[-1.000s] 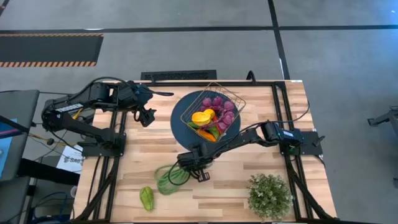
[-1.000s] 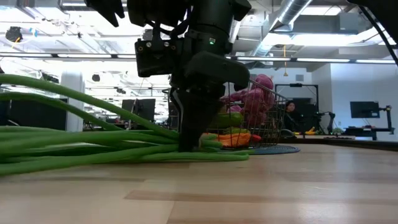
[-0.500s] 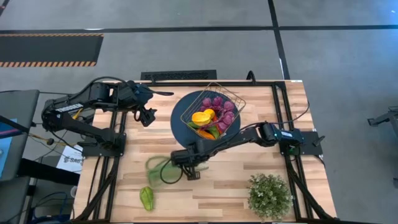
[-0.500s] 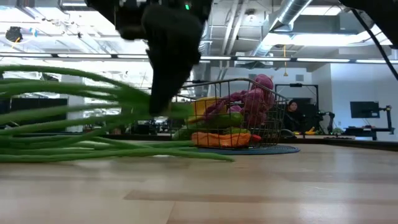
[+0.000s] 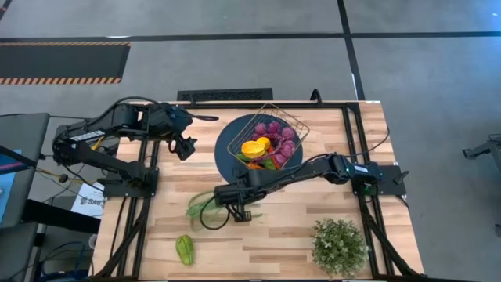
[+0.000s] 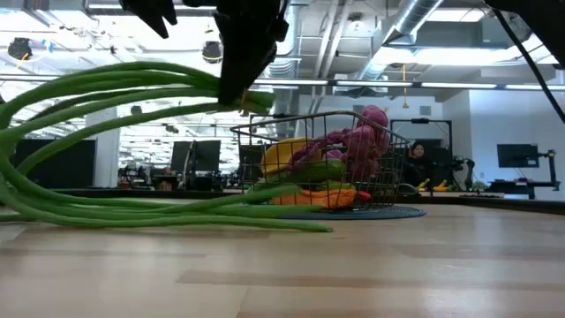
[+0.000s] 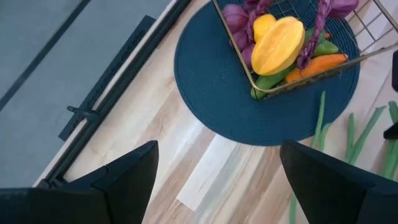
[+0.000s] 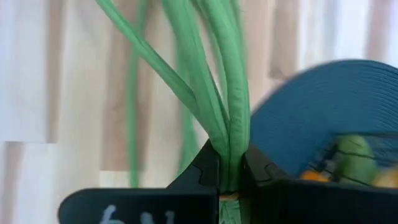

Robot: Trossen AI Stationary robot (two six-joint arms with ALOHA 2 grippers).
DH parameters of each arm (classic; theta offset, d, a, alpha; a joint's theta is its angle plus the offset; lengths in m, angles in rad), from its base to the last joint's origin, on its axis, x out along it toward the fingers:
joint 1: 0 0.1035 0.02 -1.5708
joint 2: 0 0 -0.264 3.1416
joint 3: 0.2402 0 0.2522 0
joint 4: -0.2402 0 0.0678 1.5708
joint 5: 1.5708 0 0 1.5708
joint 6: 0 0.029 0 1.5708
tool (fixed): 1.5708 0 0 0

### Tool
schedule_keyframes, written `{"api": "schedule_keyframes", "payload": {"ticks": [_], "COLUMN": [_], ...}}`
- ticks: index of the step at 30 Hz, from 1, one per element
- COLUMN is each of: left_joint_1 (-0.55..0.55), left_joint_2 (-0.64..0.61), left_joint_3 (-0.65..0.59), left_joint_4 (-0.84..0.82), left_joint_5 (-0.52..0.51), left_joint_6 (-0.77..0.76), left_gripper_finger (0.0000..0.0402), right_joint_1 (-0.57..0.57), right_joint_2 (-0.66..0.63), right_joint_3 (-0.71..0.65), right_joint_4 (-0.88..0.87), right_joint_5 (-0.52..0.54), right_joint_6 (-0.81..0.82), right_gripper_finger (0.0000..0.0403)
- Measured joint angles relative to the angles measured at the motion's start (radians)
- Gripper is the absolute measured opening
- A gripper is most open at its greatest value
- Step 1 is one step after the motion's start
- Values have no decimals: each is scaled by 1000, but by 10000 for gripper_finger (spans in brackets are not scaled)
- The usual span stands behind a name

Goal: Build produce basket
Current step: Put the string beans into the wire basket

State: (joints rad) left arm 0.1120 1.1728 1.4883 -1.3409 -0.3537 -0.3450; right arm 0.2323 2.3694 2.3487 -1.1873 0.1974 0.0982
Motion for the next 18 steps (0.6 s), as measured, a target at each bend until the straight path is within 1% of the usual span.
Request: {"api": "schedule_keyframes", "payload": {"ticks": [6,7,9,13,18], "left_joint_1": [0,0,0,0,0], "left_joint_2": [0,0,0,0,0], "left_joint_3": [0,0,0,0,0], "left_joint_4": [-9,-9,-9,-8,-8], "left_joint_5": [4,4,5,5,5], "left_joint_6": [0,0,1,1,4], "left_gripper_finger": [322,322,322,322,322], "right_joint_1": [24,25,22,5,-14], "right_joint_2": [9,9,10,10,10], "right_joint_3": [-23,-25,-27,-37,-81], "right_joint_4": [19,16,10,23,17], "right_joint_5": [-17,-18,-21,-81,-91], "right_joint_6": [5,13,43,98,122], "right_gripper_finger": [21,26,53,129,217]}}
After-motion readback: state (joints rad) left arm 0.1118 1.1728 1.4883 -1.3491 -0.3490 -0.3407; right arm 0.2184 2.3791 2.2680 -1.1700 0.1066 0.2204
